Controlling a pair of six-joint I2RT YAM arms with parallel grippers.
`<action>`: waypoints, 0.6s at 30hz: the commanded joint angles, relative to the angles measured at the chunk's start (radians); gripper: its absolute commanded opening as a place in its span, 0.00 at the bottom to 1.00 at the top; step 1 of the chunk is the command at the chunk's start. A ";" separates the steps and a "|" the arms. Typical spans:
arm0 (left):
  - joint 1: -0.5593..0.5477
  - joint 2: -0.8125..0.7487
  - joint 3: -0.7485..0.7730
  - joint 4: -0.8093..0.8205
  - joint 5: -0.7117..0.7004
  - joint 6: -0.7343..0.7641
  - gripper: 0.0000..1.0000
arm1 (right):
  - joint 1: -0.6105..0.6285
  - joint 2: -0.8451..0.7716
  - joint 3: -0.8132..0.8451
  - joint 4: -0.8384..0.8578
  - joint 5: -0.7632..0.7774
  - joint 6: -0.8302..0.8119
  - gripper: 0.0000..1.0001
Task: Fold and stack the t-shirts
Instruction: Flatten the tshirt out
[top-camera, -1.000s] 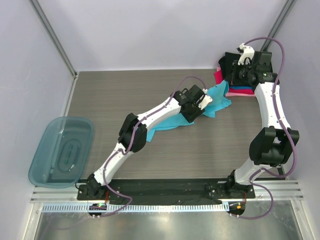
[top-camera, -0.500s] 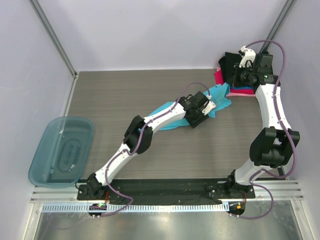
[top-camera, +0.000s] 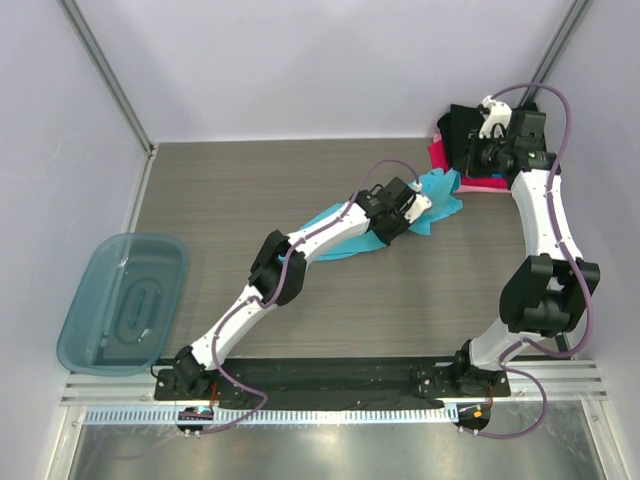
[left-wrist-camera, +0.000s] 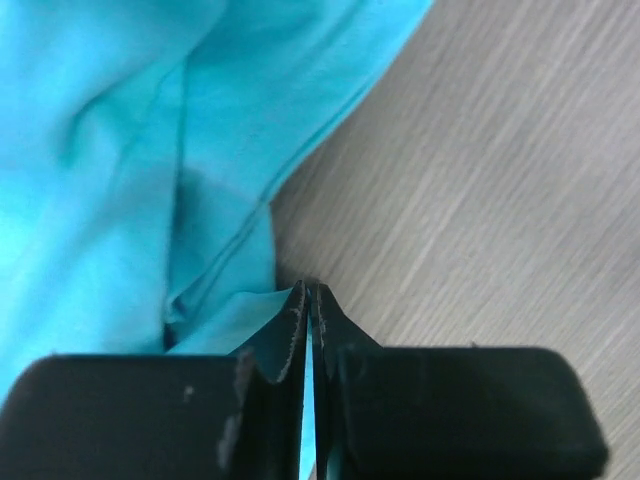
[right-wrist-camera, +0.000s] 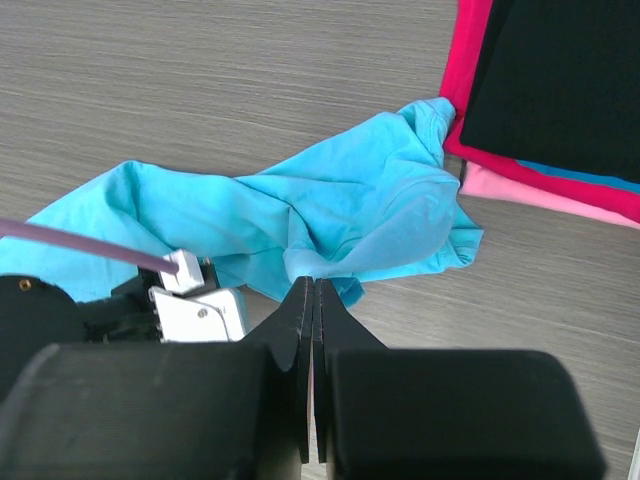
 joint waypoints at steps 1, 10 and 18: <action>0.033 0.012 -0.018 -0.044 0.007 -0.002 0.00 | -0.006 -0.077 -0.003 0.022 0.010 -0.012 0.01; 0.082 -0.450 -0.203 -0.096 0.058 0.020 0.00 | -0.039 -0.139 0.041 0.023 0.031 0.002 0.01; 0.138 -0.828 -0.384 -0.102 -0.041 0.103 0.00 | -0.063 -0.185 0.148 0.022 0.014 0.044 0.01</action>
